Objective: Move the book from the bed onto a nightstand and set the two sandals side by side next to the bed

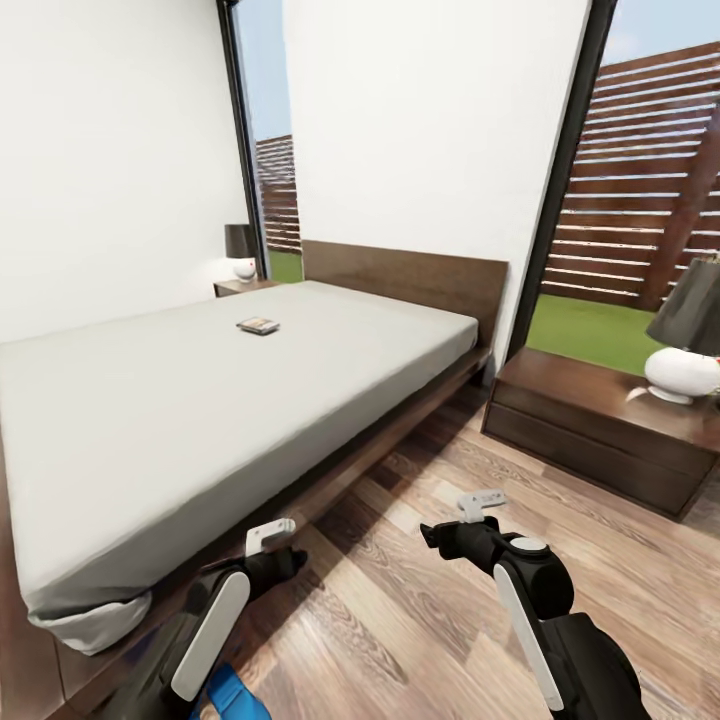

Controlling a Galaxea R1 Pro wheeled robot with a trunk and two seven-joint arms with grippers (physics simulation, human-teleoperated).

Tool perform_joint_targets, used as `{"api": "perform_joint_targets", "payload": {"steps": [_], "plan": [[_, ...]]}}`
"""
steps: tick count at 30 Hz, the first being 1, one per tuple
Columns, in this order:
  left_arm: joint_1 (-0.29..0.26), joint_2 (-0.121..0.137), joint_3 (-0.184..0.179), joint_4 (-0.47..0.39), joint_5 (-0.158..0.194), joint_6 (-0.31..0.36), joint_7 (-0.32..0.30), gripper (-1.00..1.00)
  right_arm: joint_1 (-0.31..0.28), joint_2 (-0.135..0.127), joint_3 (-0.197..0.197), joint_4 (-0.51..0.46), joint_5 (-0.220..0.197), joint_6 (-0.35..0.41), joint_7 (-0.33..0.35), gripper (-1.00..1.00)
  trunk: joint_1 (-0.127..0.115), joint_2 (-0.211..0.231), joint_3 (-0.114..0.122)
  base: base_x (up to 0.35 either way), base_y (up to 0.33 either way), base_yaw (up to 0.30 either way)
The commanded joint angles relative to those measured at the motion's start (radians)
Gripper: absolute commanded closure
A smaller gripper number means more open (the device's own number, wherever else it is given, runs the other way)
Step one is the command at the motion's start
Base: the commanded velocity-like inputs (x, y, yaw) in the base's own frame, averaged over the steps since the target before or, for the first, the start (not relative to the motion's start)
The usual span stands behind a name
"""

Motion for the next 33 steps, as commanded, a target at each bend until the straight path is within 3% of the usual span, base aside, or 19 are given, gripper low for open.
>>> {"api": "perform_joint_targets", "payload": {"steps": [1, 7, 33], "plan": [[0.0, 0.0, -0.001, -0.001, 0.011, 0.001, 0.01, -1.0, -0.001, 0.0, 0.0, -0.001, -0.005, 0.004, -0.001, -1.0, -0.001, 0.0, 0.003, 0.0, 0.0, -0.268], [0.0, 0.0, -0.001, 0.001, 0.01, 0.001, 0.01, -1.0, -0.001, 0.0, 0.0, -0.001, -0.004, 0.004, -0.001, -1.0, -0.003, 0.001, 0.026, 0.0, 0.0, -0.268], [0.0, 0.0, -0.001, 0.006, 0.01, 0.001, 0.01, -1.0, -0.001, -0.001, 0.0, -0.001, -0.004, 0.016, -0.001, -1.0, -0.103, 0.183, 0.097, 0.0, 0.0, -0.256]]}}
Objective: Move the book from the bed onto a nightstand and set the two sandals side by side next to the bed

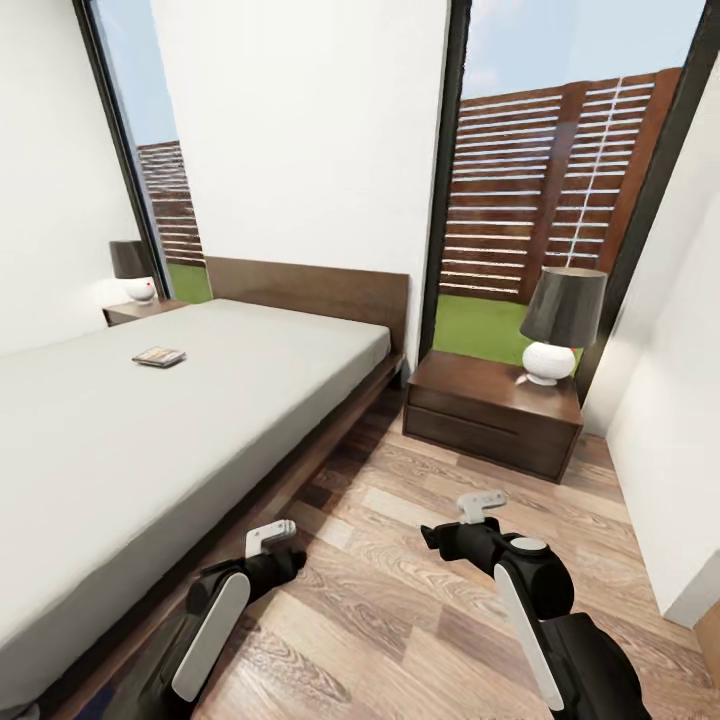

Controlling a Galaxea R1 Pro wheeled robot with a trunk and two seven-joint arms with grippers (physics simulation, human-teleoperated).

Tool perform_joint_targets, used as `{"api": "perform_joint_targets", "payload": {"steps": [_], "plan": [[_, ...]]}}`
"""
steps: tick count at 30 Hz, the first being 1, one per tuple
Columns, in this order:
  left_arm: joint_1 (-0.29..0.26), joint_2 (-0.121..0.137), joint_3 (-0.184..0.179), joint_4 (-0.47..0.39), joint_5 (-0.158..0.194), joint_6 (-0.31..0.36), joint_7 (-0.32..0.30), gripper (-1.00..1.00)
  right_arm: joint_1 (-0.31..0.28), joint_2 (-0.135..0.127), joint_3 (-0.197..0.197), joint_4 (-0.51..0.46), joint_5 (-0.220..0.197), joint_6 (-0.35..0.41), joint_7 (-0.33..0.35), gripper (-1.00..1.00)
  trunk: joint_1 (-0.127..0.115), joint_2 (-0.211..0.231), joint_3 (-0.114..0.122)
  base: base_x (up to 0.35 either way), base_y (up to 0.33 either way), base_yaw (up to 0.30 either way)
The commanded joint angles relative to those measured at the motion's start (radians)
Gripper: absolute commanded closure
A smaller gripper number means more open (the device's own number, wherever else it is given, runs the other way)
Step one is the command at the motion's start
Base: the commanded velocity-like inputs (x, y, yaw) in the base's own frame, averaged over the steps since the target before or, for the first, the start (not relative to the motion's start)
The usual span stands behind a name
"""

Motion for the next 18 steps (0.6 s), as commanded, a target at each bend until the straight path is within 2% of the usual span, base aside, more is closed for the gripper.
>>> {"api": "perform_joint_targets", "payload": {"steps": [1, 15, 18], "plan": [[0.0, 0.0, -0.001, -0.001, 0.011, 0.001, 0.01, -1.0, -0.001, 0.0, 0.0, -0.001, -0.005, 0.005, -0.001, -1.0, -0.004, 0.007, 0.001, 0.0, 0.0, -0.22], [0.0, 0.0, -0.001, -0.001, 0.011, 0.001, 0.01, -1.0, -0.001, -0.004, -0.001, -0.001, -0.005, 0.007, -0.001, -1.0, -0.058, 0.105, 0.029, 0.0, 0.0, -0.191], [0.0, 0.0, -0.001, -0.003, 0.011, 0.001, 0.01, -1.0, -0.001, -0.004, -0.002, -0.001, -0.005, 0.007, -0.001, -1.0, -0.058, 0.105, 0.025, 0.0, 0.0, -0.176]]}}
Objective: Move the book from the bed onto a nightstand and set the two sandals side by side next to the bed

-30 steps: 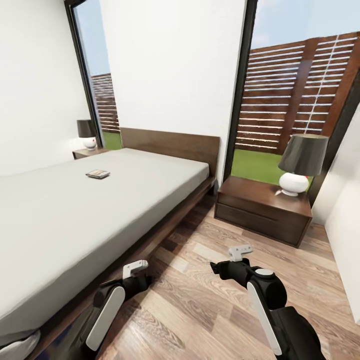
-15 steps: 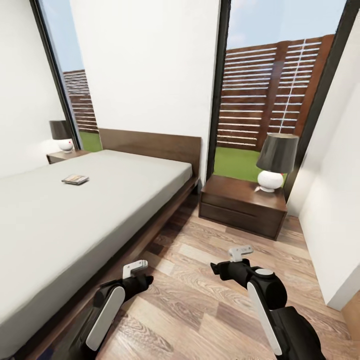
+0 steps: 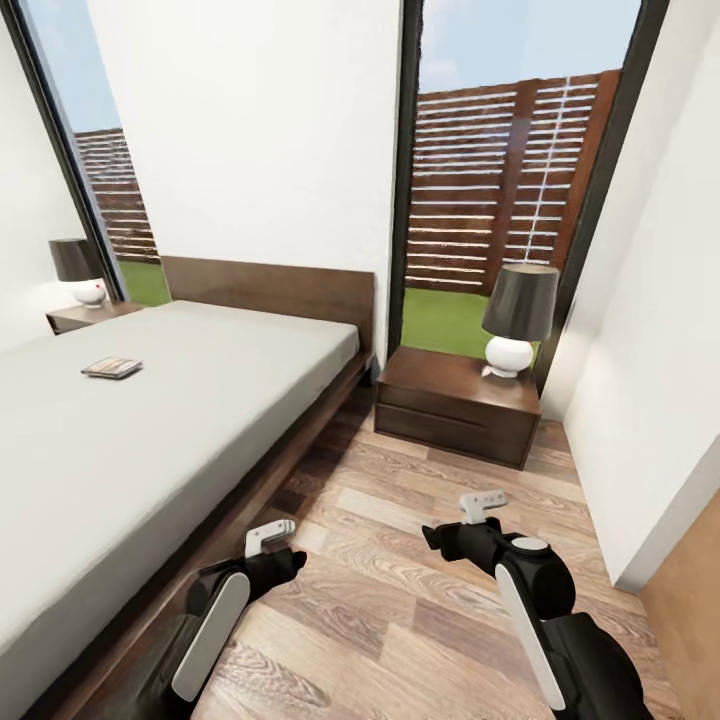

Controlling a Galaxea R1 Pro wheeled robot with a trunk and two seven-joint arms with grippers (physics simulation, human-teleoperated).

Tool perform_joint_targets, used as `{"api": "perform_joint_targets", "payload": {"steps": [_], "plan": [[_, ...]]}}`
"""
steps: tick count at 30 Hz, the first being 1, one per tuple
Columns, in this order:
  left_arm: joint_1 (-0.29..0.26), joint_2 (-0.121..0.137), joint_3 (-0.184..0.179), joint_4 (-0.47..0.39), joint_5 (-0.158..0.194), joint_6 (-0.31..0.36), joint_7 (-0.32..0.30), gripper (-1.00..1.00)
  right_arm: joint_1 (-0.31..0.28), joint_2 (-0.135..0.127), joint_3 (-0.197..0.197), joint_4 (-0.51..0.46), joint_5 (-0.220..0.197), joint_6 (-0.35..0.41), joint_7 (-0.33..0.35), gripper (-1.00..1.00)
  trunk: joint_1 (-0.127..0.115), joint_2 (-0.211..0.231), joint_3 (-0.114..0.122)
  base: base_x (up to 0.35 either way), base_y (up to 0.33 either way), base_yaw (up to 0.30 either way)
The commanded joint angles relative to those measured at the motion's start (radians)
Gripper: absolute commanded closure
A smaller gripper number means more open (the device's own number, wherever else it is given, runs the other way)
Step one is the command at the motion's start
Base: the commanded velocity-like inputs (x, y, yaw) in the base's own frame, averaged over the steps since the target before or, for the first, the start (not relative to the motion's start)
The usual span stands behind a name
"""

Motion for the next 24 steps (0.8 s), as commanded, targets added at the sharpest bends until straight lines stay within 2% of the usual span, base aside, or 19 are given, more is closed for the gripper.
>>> {"api": "perform_joint_targets", "payload": {"steps": [1, 11, 24], "plan": [[0.0, 0.0, 0.0, -0.002, 0.011, 0.001, 0.01, -1.0, -0.001, 0.0, 0.0, -0.001, -0.005, 0.004, -0.001, -1.0, 0.0, 0.0, -0.002, 0.0, 0.0, -0.175], [0.0, 0.001, 0.001, -0.001, 0.011, -0.002, 0.01, -1.0, -0.001, 0.0, 0.0, -0.001, -0.005, 0.004, -0.001, -1.0, 0.0, 0.0, -0.013, 0.039, 0.0, -0.143], [0.0, 0.003, 0.001, 0.02, 0.01, 0.0, 0.01, -1.0, 0.0, -0.019, 0.001, -0.001, -0.005, 0.002, 0.0, -1.0, 0.0, 0.0, -0.014, 0.276, -0.088, -0.016]]}}
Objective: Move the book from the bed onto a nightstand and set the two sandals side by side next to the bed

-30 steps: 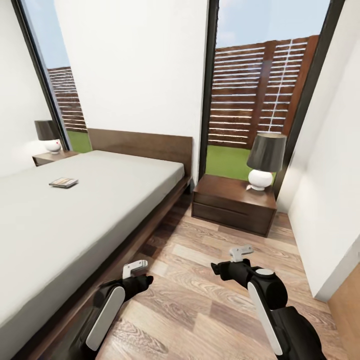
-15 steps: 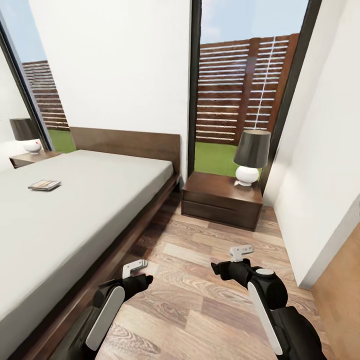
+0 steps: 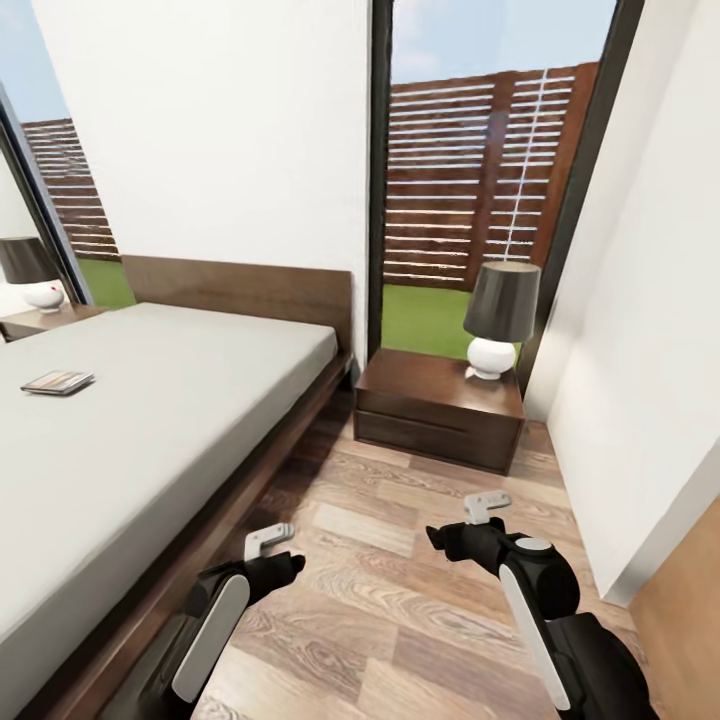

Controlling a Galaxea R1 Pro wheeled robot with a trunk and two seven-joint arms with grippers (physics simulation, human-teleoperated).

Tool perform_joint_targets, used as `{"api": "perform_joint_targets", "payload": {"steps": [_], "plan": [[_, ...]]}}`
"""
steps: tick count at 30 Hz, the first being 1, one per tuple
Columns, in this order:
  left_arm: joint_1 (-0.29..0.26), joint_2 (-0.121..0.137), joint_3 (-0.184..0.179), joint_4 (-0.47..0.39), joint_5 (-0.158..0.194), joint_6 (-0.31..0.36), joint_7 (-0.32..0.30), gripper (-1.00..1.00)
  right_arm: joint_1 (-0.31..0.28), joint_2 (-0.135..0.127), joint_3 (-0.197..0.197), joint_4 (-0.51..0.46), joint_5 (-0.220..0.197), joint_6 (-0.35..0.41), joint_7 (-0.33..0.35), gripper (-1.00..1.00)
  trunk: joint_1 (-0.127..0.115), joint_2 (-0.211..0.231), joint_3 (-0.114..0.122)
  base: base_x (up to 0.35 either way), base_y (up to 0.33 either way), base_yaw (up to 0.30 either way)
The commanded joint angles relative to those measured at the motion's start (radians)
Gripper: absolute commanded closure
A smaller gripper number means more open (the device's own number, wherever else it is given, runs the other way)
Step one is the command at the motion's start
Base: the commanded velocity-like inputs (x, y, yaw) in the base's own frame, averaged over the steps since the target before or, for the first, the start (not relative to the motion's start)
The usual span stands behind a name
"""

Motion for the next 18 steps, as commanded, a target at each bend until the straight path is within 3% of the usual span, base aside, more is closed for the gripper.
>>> {"api": "perform_joint_targets", "payload": {"steps": [1, 18], "plan": [[-0.001, 0.0, -0.001, 0.0, 0.01, 0.001, 0.01, -1.0, -0.001, -0.001, 0.001, -0.001, -0.005, 0.004, -0.002, -1.0, 0.0, 0.0, -0.001, 0.309, -0.113, -0.003], [-0.001, 0.002, 0.002, 0.002, 0.011, 0.001, 0.008, -1.0, -0.001, -0.004, 0.004, -0.001, -0.006, 0.005, -0.001, -1.0, 0.0, 0.0, -0.001, 0.314, -0.131, -0.001]]}}
